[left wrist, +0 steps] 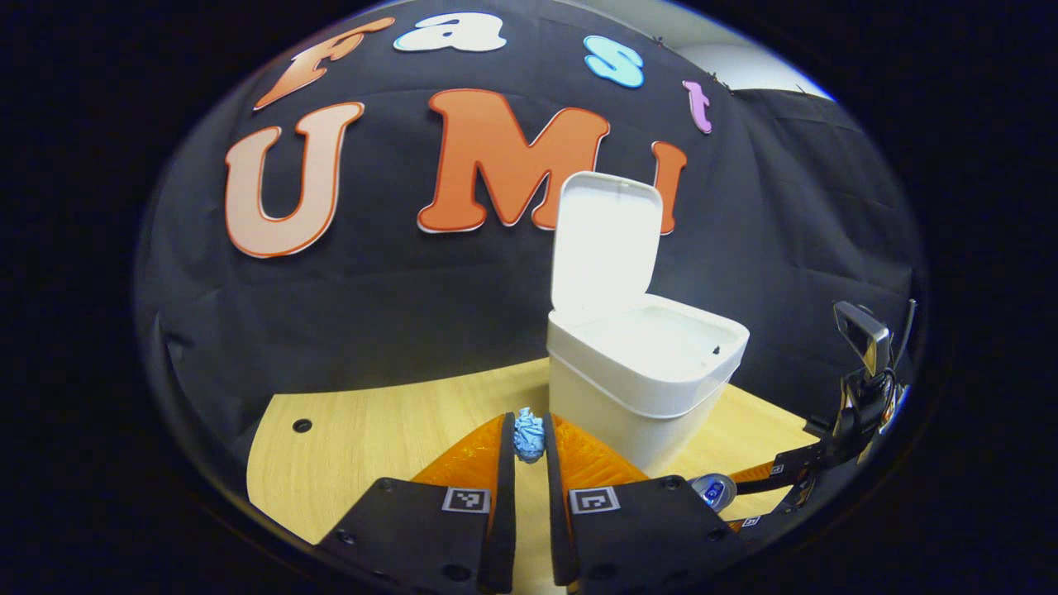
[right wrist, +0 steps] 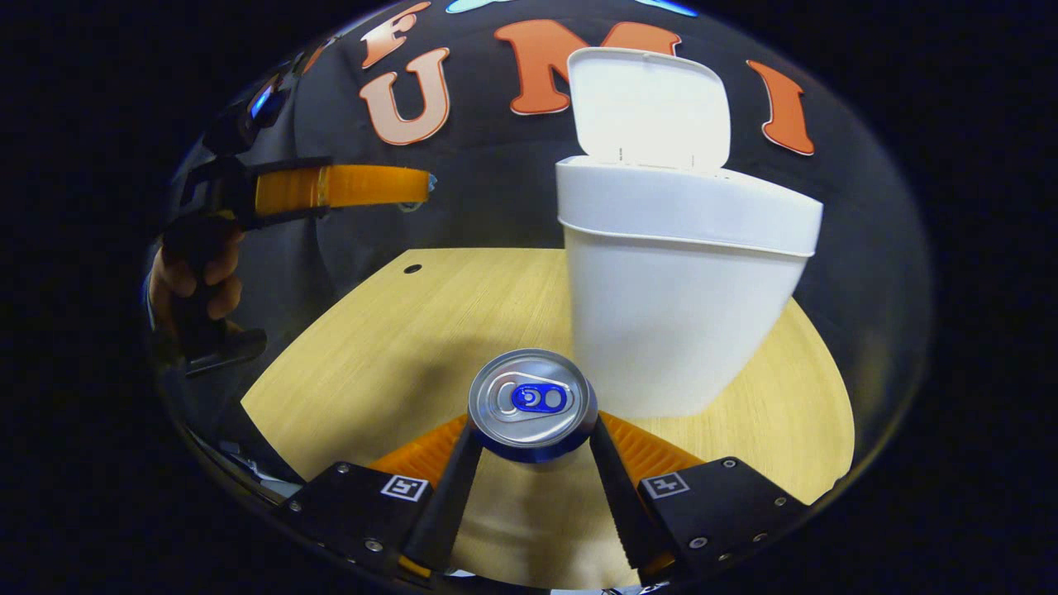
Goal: Press the lid of the desktop garbage bin to open it, pick up the crumpled paper on the desktop and throw it into the bin, then pick up the pop can on the desktop and drop it into the bin, and finally close the garbage bin lid.
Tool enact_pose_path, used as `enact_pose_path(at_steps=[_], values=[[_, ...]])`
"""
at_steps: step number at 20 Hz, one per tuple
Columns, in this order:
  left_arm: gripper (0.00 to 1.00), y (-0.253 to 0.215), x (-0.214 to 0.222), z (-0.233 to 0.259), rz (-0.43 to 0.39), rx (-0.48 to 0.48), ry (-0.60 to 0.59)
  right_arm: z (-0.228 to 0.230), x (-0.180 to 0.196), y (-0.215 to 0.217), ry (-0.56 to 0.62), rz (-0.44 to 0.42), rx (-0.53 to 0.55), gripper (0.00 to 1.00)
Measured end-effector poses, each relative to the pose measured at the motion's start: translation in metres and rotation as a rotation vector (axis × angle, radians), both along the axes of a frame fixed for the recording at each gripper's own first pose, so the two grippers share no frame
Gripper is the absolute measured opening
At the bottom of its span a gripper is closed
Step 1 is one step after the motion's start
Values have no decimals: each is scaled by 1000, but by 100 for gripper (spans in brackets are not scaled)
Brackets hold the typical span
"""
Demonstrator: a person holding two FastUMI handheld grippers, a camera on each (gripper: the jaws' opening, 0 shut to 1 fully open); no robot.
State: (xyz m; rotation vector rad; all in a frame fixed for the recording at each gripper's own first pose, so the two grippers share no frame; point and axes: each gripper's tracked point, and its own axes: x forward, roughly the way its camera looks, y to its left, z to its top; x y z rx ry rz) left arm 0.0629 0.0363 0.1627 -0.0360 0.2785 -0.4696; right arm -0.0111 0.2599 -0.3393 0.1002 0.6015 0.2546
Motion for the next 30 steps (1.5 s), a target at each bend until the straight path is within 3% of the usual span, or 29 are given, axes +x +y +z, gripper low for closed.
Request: enact_pose_path(at_steps=[13, 18, 19, 21, 25, 26, 28, 30], values=[[21, -114, 25, 50, -190, -84, -74, 5, 0, -4, -25, -188, -25, 78], [22, -131, 27, 36, -205, -70, -37, 16, -3, -9, -33, -240, -24, 79], [23, -132, 27, 34, -205, -63, -31, 20, -4, -11, -35, -248, -24, 74], [24, -134, 29, 31, -207, -52, -28, 31, -6, -19, -42, -262, -25, 78], [32, -136, 23, 23, -216, -41, -6, 64, 3, -33, -80, -289, -32, 79], [33, -137, 23, 20, -218, -39, 1, 70, 9, -38, -92, -295, -37, 74], [33, -135, 20, 18, -220, -39, 8, 88, 18, -44, -119, -303, -47, 78], [60, -133, 18, 17, -218, -42, 13, 114, 28, -53, -163, -316, -53, 78]])
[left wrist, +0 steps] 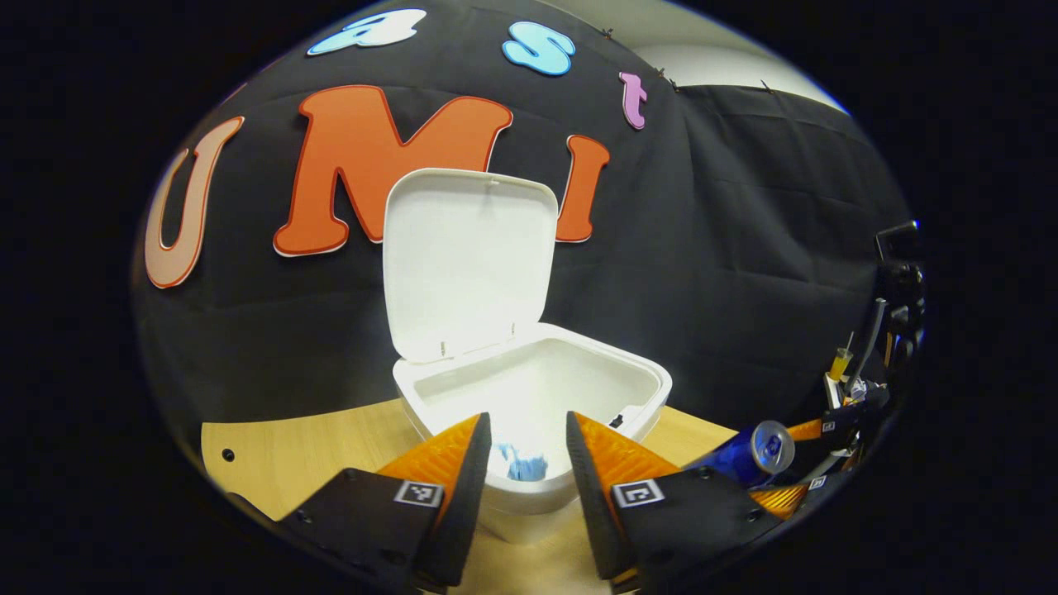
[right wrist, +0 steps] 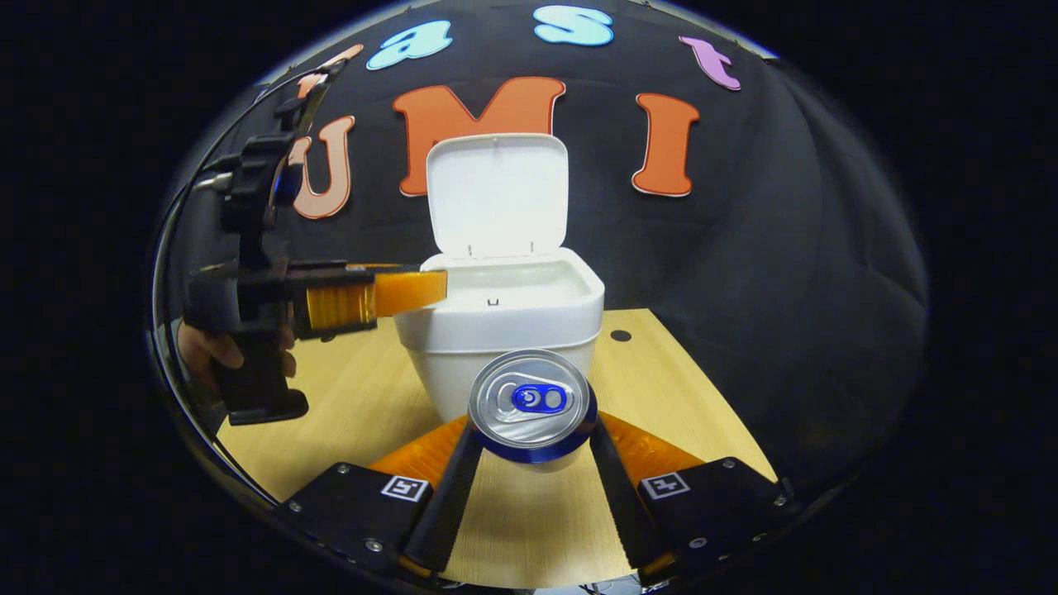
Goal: Press the lid of the desktop garbage bin to open it, pick up the crumpled paper on the desktop and throw it into the bin, then pick up the pop can on the desktop and drop it into the bin, and finally close the garbage bin lid.
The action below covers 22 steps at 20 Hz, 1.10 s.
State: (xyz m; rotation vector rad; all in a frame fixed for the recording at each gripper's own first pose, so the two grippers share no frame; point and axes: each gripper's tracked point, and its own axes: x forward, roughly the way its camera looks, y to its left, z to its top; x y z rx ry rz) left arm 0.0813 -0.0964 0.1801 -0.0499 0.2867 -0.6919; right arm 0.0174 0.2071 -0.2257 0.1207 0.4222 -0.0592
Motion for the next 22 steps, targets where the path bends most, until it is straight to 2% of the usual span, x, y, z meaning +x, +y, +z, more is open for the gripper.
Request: enact_pose_path(at_steps=[1, 3, 5, 10, 17, 22], values=[[69, 3, -1, 1, 3, -1, -2, 10, 0, -2, -16, -3, -7, 78], [72, 8, -3, 4, 9, -3, -9, 23, 3, -9, -45, -8, -24, 78], [83, 15, -6, 3, 22, 4, -15, 36, 9, -16, -74, -4, -37, 78], [83, 43, -9, -4, 84, 12, -1, 67, 23, -26, -131, 10, -75, 78], [83, 103, -11, -12, 226, 31, -3, 103, 56, -24, -209, 55, -92, 78], [83, 151, -15, -25, 349, 24, 25, 100, 84, -25, -198, 73, -92, 78]])
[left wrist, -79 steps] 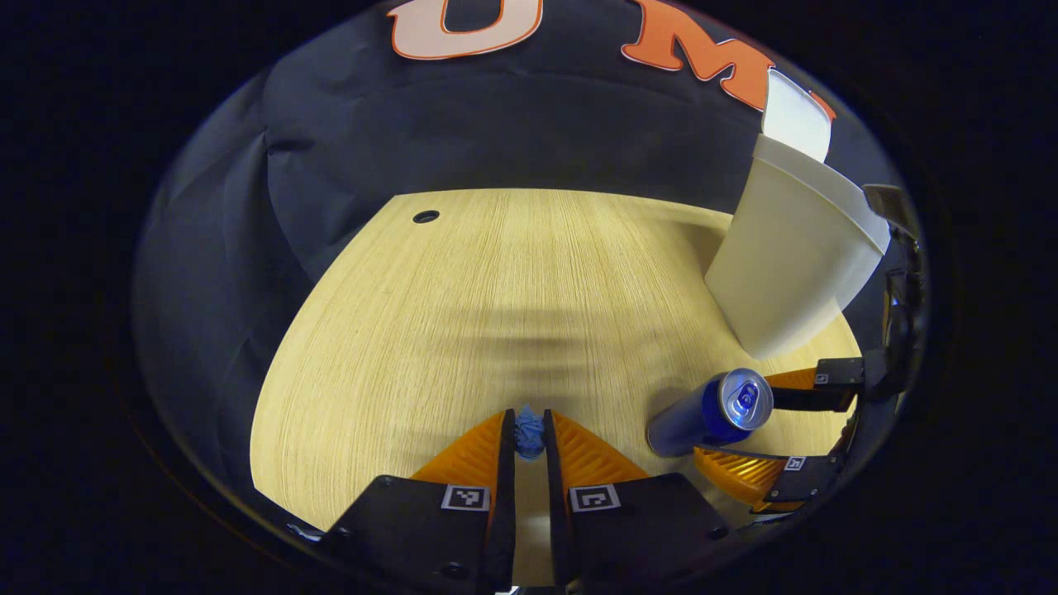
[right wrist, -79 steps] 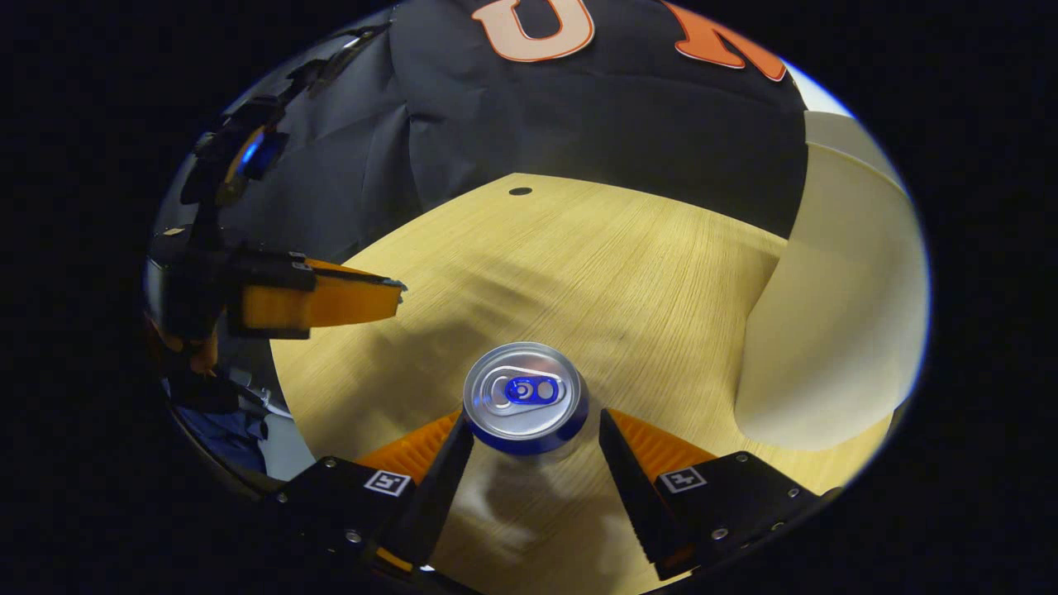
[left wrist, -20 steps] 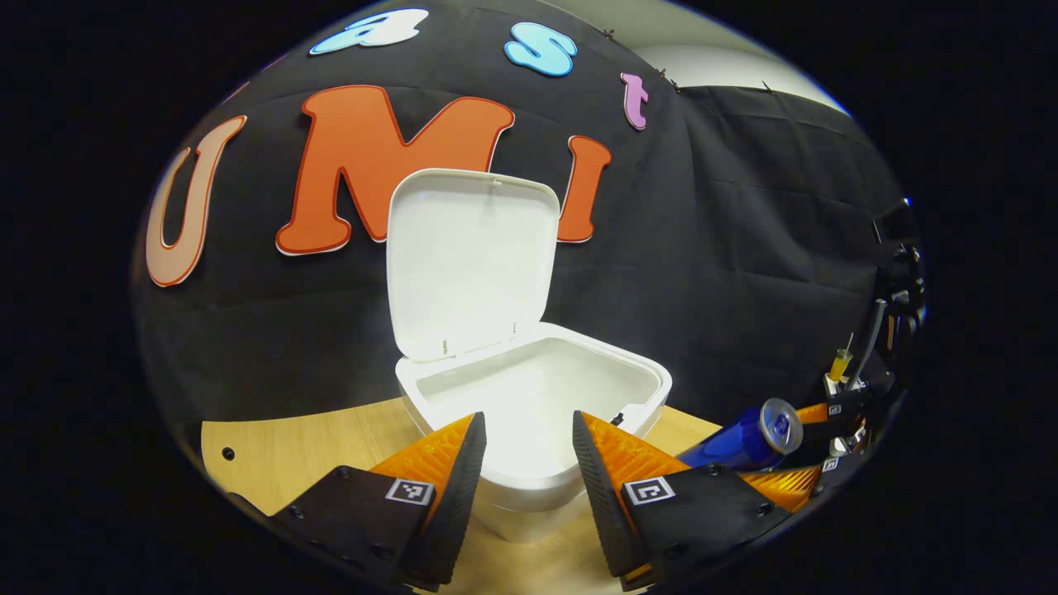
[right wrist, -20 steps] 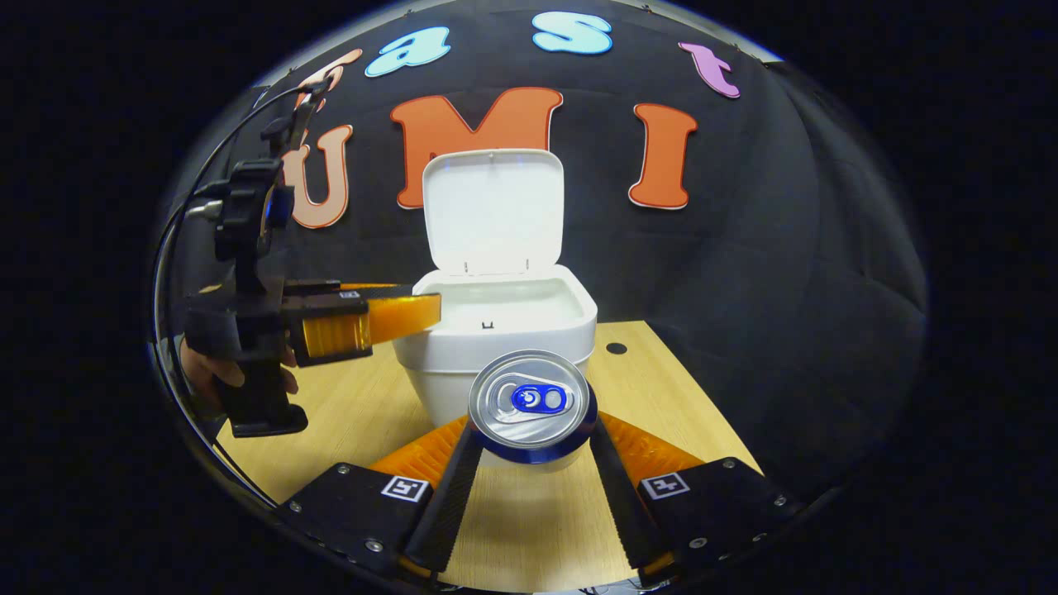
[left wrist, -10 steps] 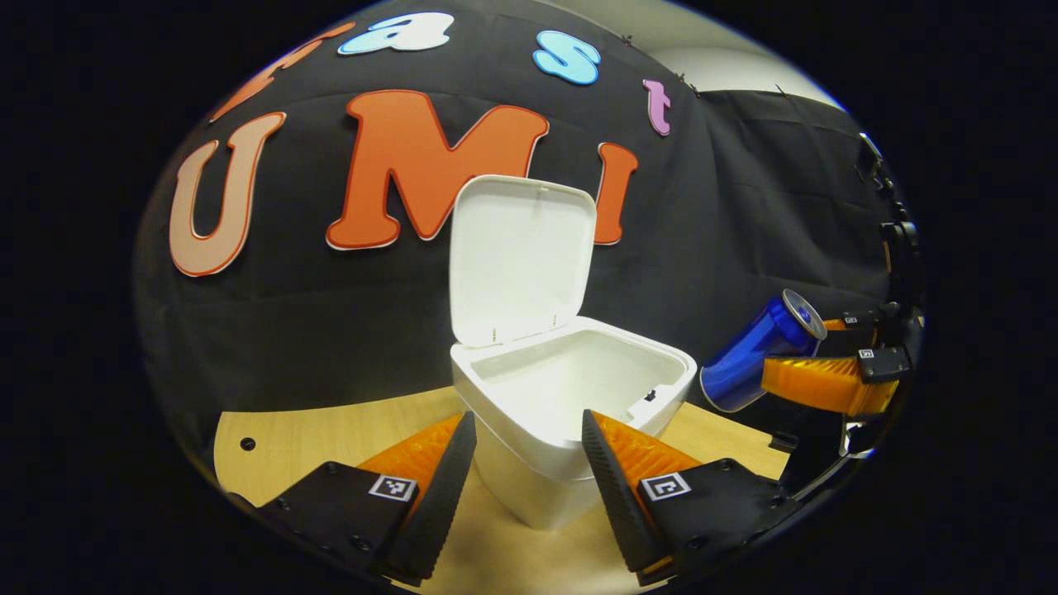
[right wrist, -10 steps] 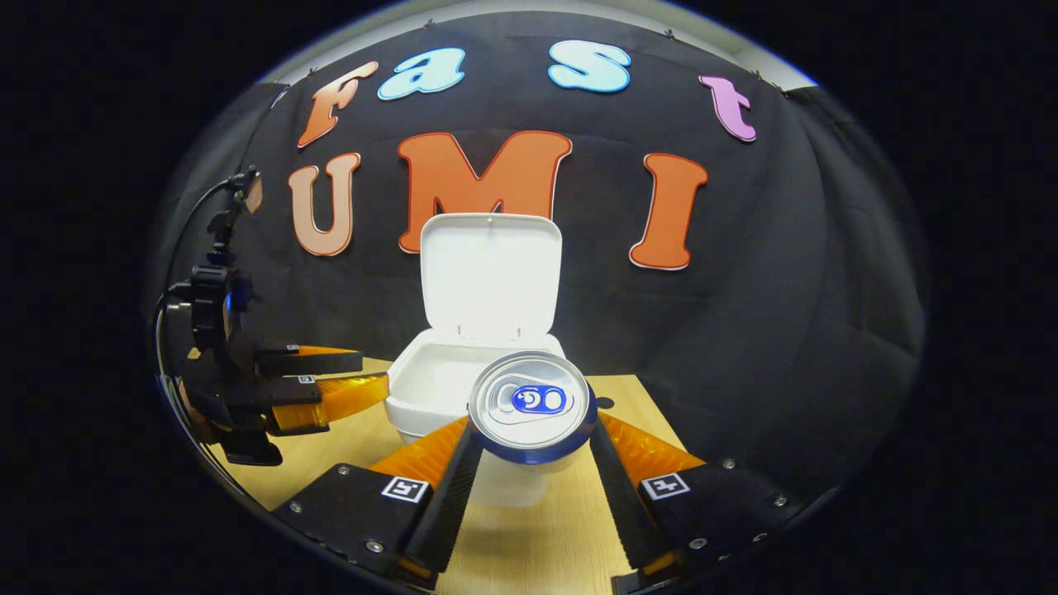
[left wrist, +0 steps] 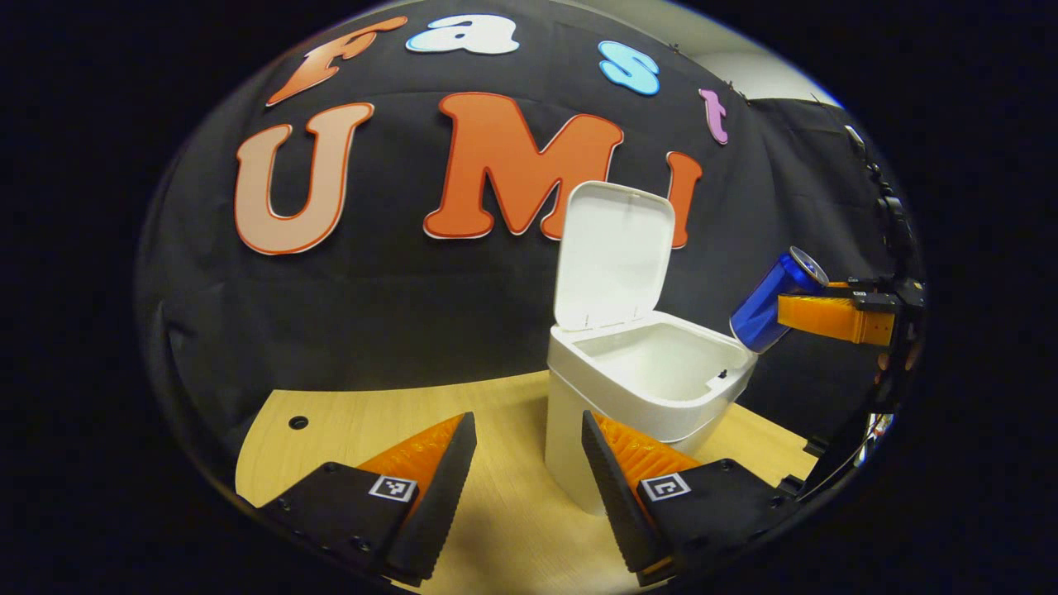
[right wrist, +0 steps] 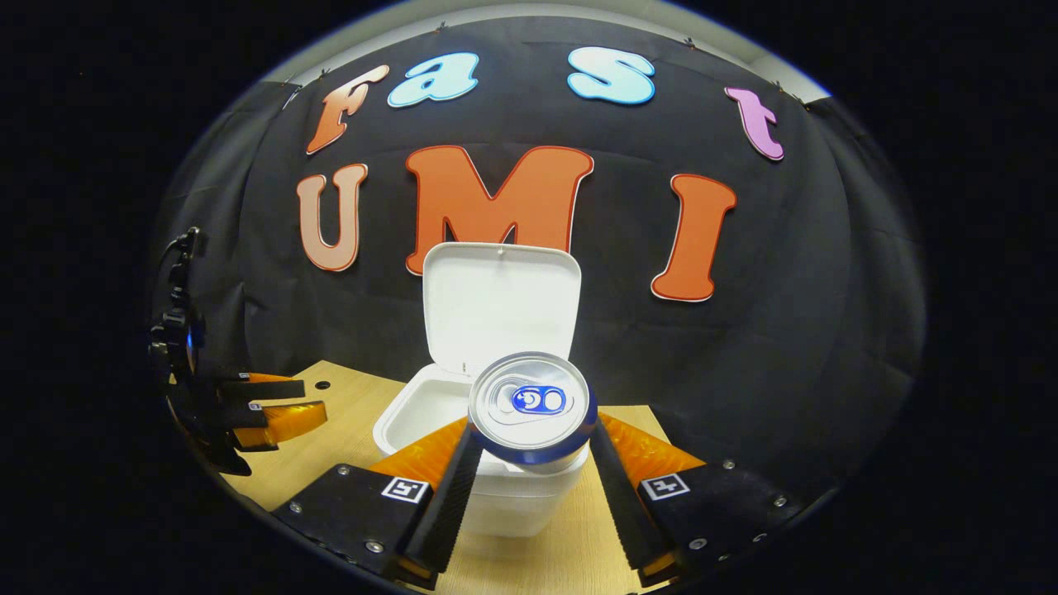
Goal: Press the lid of the desktop garbage bin to open it, pick up the crumpled paper on the desktop and throw it into the bin, then pick up the pop can on the desktop and drop it into the bin, and finally close the garbage bin lid.
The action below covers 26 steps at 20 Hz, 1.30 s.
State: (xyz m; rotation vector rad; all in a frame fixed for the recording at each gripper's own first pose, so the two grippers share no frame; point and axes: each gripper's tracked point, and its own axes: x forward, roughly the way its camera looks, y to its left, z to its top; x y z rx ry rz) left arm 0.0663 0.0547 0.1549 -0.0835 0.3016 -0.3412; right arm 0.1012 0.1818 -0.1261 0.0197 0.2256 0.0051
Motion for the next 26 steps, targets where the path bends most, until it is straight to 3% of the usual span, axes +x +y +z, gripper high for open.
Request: enact_pose_path(at_steps=[7, 14, 19, 20, 26], values=[[84, 52, -8, -16, 151, -4, 43, -30, 30, 7, 94, 42, 35, 78], [83, 77, -18, -29, 247, -16, 85, -56, 46, 5, 172, 56, 9, 78], [83, 85, -22, -33, 280, -18, 110, -66, 45, 1, 198, 52, 14, 75], [83, 85, -23, -33, 283, -21, 114, -65, 46, 1, 195, 53, 16, 80], [83, 91, -33, -36, 294, -7, 121, -58, 45, -9, 175, 26, 18, 82]])
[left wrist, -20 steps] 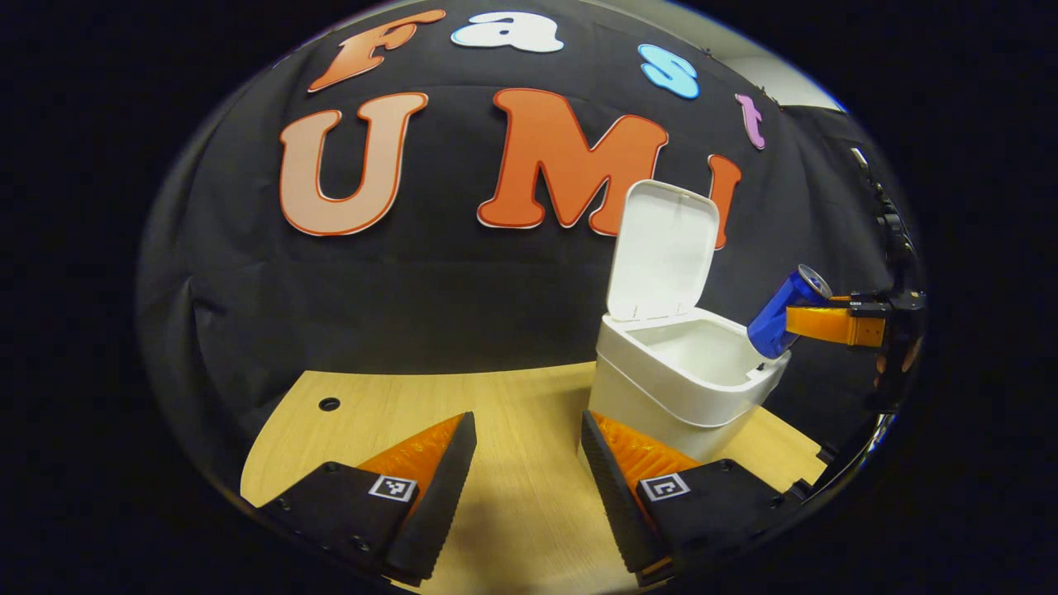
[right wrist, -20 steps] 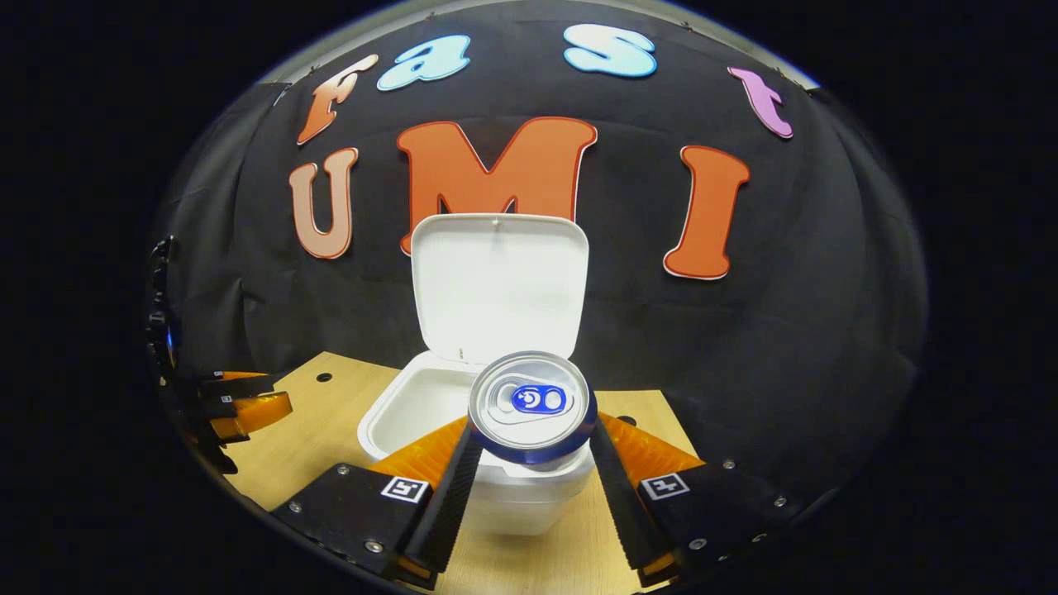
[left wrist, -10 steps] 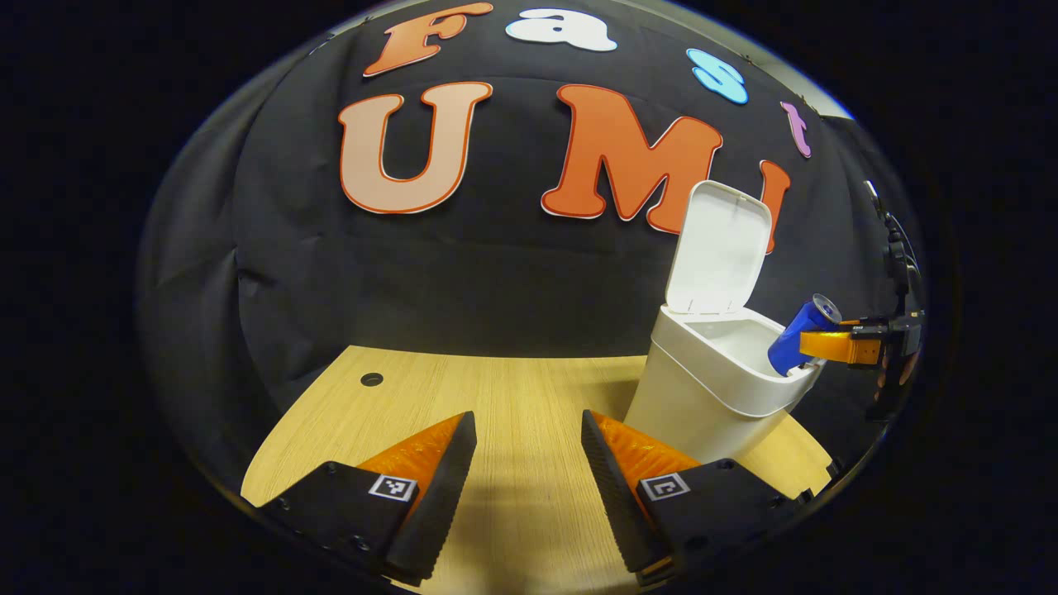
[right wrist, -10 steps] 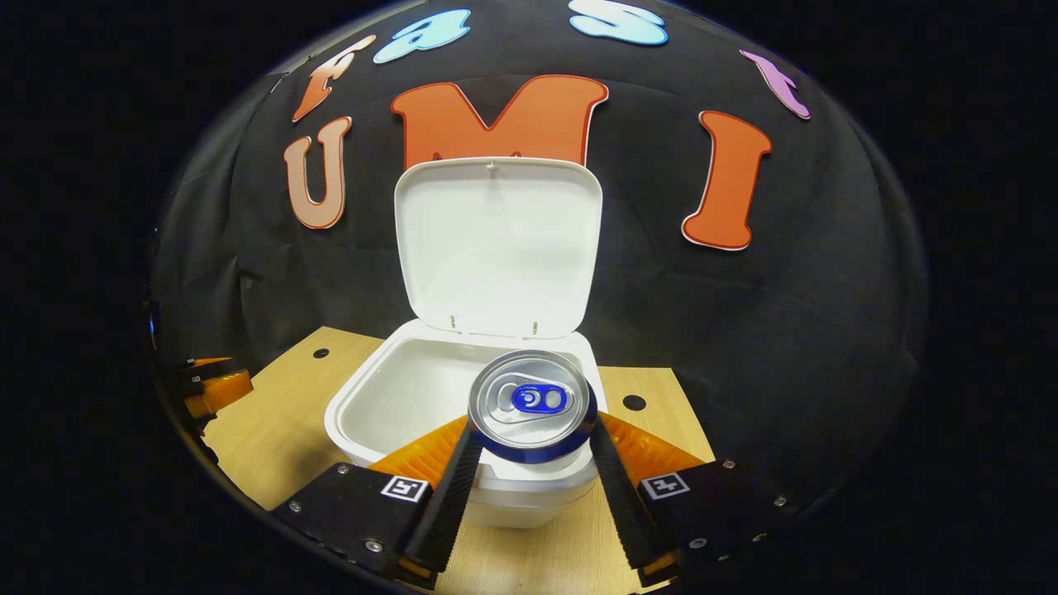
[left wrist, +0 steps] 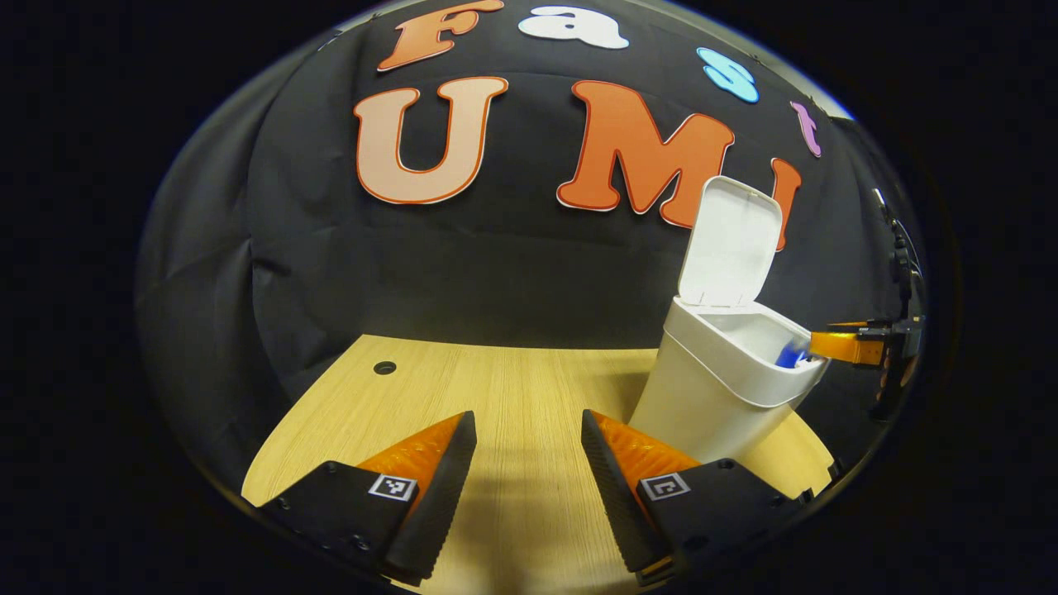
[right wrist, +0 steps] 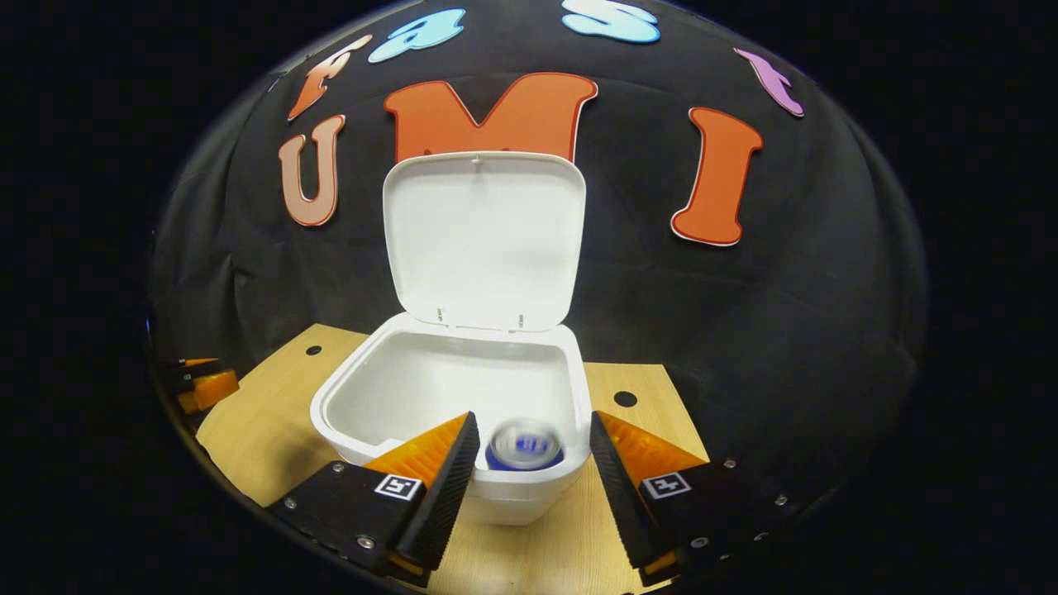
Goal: Press the lid of the desktop garbage bin to open it, pick up the crumpled paper on the desktop and throw it into the bin, then pick up the pop can on the desktop and drop it into the bin, and finally close the garbage bin lid.
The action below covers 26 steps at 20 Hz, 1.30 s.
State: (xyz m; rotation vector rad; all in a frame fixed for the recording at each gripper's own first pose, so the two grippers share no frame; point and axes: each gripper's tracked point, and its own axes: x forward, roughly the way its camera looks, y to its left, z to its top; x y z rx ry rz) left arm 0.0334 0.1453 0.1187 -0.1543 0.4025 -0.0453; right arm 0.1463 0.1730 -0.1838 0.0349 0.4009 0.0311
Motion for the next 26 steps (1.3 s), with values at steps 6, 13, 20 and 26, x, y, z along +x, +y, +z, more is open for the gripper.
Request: enact_pose_path(at_steps=[6, 13, 20, 26], values=[[83, 1, -9, 1, 1, 2, 3, 53, 20, -10, -112, -8, -30, 83], [84, 16, -24, 2, 37, 16, 1, 135, 64, -10, -284, -2, -97, 84], [83, 51, -45, 0, 114, 69, 10, 184, 103, -5, -385, -13, -112, 85], [83, 74, -59, -4, 187, 79, 24, 211, 134, 18, -424, 32, -49, 84]])
